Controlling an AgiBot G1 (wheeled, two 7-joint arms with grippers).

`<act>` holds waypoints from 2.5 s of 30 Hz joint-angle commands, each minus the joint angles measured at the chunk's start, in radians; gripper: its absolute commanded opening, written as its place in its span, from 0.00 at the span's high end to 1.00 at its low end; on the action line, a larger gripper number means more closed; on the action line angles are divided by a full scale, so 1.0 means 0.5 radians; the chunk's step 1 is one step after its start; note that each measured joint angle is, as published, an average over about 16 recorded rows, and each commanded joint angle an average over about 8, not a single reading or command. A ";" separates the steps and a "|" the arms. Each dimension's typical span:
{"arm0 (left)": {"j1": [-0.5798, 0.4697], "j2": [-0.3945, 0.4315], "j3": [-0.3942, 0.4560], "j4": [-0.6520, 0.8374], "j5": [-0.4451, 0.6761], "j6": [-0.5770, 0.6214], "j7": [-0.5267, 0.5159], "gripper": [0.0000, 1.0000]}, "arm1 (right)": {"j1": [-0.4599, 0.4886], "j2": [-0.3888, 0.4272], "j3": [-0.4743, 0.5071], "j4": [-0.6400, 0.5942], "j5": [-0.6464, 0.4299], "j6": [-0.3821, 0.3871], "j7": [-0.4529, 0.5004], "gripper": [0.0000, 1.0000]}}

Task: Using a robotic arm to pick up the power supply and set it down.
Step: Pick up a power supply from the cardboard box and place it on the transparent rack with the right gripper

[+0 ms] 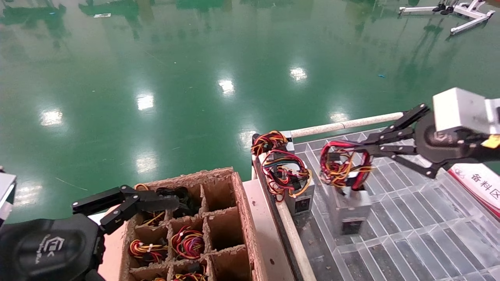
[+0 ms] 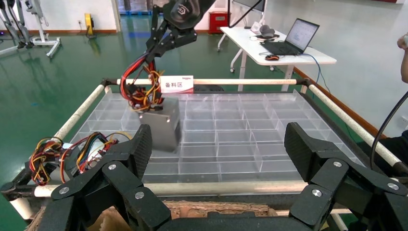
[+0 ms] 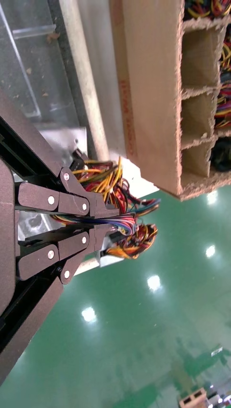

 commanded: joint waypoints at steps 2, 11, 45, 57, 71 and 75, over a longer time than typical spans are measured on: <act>0.000 0.000 0.000 0.000 0.000 0.000 0.000 0.00 | -0.018 -0.019 -0.051 -0.002 0.042 -0.001 -0.006 1.00; 0.000 0.000 0.000 0.000 0.000 0.000 0.000 0.00 | -0.025 -0.183 -0.188 -0.121 0.093 0.018 -0.072 1.00; 0.000 -0.001 0.001 0.000 -0.001 -0.001 0.001 0.00 | -0.075 -0.561 -0.334 -0.959 0.079 0.083 -0.583 1.00; 0.000 -0.001 0.002 0.000 -0.001 -0.001 0.001 0.00 | -0.044 -0.596 -0.326 -1.049 0.094 0.061 -0.680 1.00; 0.000 -0.001 0.002 0.000 -0.002 -0.001 0.001 0.00 | -0.050 -0.632 -0.335 -1.094 0.091 0.062 -0.712 0.12; 0.000 -0.001 0.002 0.001 -0.002 -0.001 0.001 0.00 | -0.049 -0.634 -0.336 -1.099 0.090 0.064 -0.713 0.00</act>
